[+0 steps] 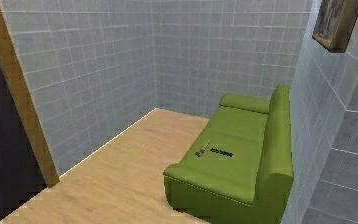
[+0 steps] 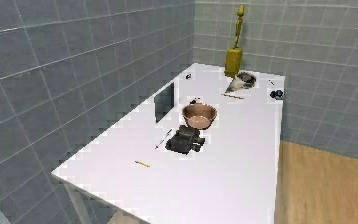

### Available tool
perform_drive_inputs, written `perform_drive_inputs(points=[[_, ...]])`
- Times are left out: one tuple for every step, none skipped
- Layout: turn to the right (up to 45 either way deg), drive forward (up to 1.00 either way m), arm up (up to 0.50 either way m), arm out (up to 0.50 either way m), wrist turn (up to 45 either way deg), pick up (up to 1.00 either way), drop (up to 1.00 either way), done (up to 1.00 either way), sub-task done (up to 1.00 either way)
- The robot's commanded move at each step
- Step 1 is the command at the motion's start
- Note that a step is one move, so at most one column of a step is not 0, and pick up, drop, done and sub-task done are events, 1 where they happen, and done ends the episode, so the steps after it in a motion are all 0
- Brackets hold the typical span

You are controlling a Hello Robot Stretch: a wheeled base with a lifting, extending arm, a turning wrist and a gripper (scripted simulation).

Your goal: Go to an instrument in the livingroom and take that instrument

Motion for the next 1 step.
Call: perform_drive_inputs(points=[[0.0,0.00,0.50,0.00,0.0,0.00,0.00,0.00,0.00]])
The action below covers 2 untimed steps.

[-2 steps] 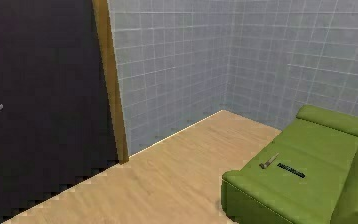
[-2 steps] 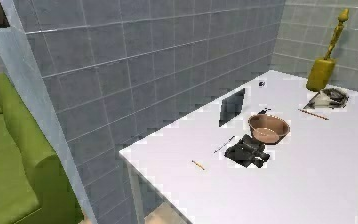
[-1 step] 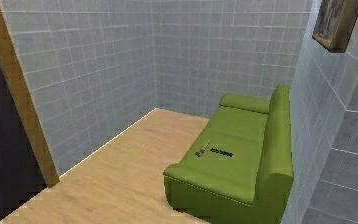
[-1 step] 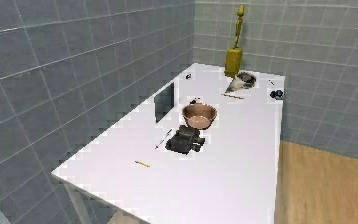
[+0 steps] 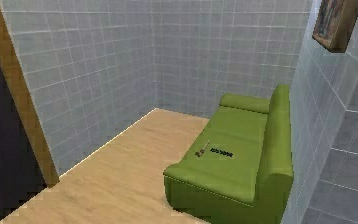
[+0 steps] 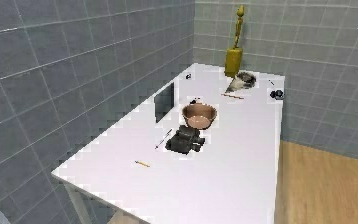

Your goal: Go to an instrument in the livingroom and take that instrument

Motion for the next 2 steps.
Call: perform_drive_inputs(points=[[0.0,0.00,0.36,0.00,0.0,0.00,0.00,0.00,0.00],[0.0,0.00,0.00,0.46,0.0,0.00,0.00,0.00,0.00]])
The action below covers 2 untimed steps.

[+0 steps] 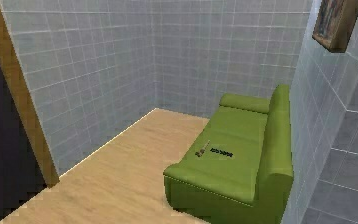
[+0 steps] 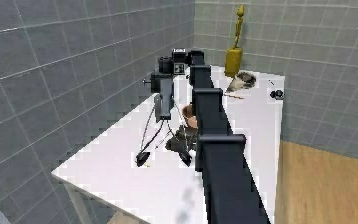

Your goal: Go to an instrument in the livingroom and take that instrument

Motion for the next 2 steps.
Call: perform_drive_inputs(points=[[0.0,0.00,0.00,0.00,45.0,0.00,0.00,0.00,0.00],[0.0,0.00,0.00,0.00,45.0,0.00,0.00,0.00,0.00]])
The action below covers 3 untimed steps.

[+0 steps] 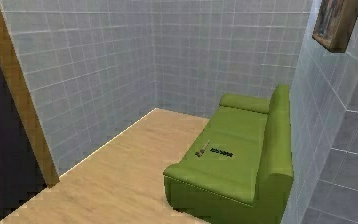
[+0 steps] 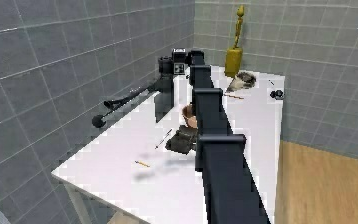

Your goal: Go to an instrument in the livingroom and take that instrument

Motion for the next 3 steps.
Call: perform_drive_inputs(points=[[0.0,0.00,0.00,0.00,45.0,0.00,0.00,0.00,0.00],[0.0,0.00,0.00,0.00,45.0,0.00,0.00,0.00,0.00],[0.0,0.00,0.00,0.00,18.0,0.00,0.00,0.00,0.00]])
